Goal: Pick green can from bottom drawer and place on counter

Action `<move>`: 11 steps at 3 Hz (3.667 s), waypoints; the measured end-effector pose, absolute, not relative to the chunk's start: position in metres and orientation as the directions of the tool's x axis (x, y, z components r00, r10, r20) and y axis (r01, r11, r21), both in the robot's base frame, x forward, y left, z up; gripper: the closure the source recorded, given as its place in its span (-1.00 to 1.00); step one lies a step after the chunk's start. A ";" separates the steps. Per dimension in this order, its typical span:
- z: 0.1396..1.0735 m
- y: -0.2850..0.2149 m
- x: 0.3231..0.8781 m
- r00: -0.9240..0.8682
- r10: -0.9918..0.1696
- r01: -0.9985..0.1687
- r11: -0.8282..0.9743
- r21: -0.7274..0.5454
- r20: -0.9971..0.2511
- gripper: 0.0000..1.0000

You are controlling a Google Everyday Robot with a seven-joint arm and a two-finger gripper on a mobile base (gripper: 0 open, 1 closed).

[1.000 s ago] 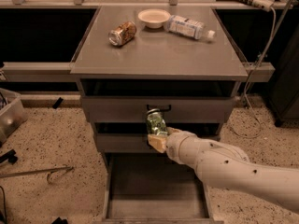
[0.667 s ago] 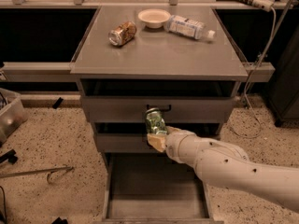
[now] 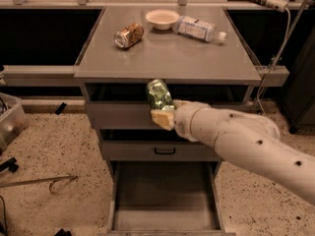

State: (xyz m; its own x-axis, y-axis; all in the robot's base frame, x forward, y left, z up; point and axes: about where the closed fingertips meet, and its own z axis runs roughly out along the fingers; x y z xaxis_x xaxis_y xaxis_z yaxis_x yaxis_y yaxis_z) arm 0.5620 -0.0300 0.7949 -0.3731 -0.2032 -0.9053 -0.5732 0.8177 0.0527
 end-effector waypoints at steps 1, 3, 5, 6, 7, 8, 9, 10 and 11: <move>0.885 -0.024 0.564 -0.294 -0.222 -0.615 0.788 0.006 -0.930 1.00; 0.915 -0.029 0.569 -0.279 -0.233 -0.625 0.781 -0.008 -0.932 1.00; 0.938 -0.052 0.626 -0.230 -0.231 -0.583 0.811 -0.056 -0.945 1.00; 0.945 -0.069 0.676 -0.237 -0.210 -0.568 0.822 -0.040 -0.949 1.00; 0.931 -0.075 0.717 -0.287 -0.194 -0.576 0.818 0.007 -0.938 1.00; 0.916 -0.072 0.739 -0.345 -0.205 -0.604 0.796 0.049 -0.916 1.00; 0.900 -0.069 0.750 -0.391 -0.217 -0.620 0.780 0.082 -0.894 1.00; 0.886 -0.065 0.755 -0.424 -0.227 -0.632 0.767 0.108 -0.877 1.00; 0.872 -0.060 0.758 -0.452 -0.237 -0.640 0.758 0.128 -0.860 1.00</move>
Offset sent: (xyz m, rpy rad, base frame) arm 0.0015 0.0064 0.0788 -0.0022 -0.0675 0.0434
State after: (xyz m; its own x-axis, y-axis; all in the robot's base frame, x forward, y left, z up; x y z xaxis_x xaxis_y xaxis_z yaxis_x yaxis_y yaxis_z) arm 0.7580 -0.0596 0.8716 -0.4519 -0.2367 -0.8601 -0.6400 0.7577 0.1277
